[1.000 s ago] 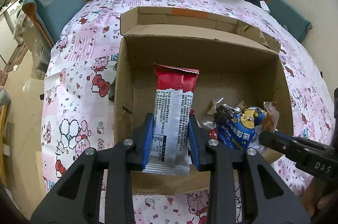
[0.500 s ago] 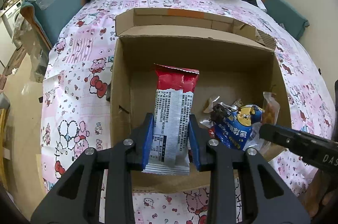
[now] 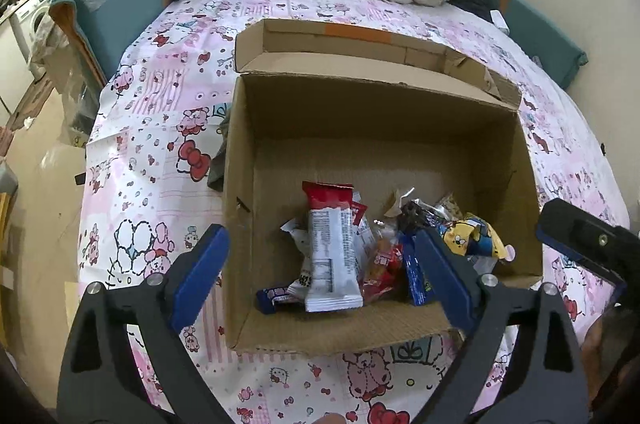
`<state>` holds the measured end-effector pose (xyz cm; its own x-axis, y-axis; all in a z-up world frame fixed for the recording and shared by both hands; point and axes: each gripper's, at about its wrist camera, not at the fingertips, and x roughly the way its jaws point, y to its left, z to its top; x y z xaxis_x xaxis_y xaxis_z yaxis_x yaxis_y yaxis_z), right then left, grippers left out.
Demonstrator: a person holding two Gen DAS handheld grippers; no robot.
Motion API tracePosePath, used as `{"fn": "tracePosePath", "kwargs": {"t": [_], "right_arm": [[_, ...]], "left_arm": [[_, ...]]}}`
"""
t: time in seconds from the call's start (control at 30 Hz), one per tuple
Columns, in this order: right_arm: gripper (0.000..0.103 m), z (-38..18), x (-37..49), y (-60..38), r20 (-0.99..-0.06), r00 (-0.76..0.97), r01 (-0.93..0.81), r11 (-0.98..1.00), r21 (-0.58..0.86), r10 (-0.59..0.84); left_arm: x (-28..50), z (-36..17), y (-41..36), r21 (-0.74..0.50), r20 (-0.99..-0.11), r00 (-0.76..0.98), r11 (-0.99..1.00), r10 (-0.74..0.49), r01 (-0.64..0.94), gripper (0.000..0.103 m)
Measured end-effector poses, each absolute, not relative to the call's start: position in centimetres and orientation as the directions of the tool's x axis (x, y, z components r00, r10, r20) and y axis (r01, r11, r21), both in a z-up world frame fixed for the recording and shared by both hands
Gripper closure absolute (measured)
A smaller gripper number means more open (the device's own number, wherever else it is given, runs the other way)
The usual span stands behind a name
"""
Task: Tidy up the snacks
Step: 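Withdraw both grippers from the box toward the last snack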
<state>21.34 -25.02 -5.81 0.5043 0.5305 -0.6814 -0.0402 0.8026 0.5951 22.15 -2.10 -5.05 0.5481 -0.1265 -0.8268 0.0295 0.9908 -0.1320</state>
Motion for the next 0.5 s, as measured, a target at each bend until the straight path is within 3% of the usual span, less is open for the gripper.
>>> {"fn": "tracePosePath", "kwargs": {"t": [0.5], "right_arm": [[0.011, -4.9, 18.8, -27.2, -0.703, 0.532, 0.024, 0.821, 0.571, 0.473]], "left_arm": [[19.1, -3.0, -0.9, -0.109, -0.799, 0.589, 0.992, -0.121, 0.056, 0.01]]}}
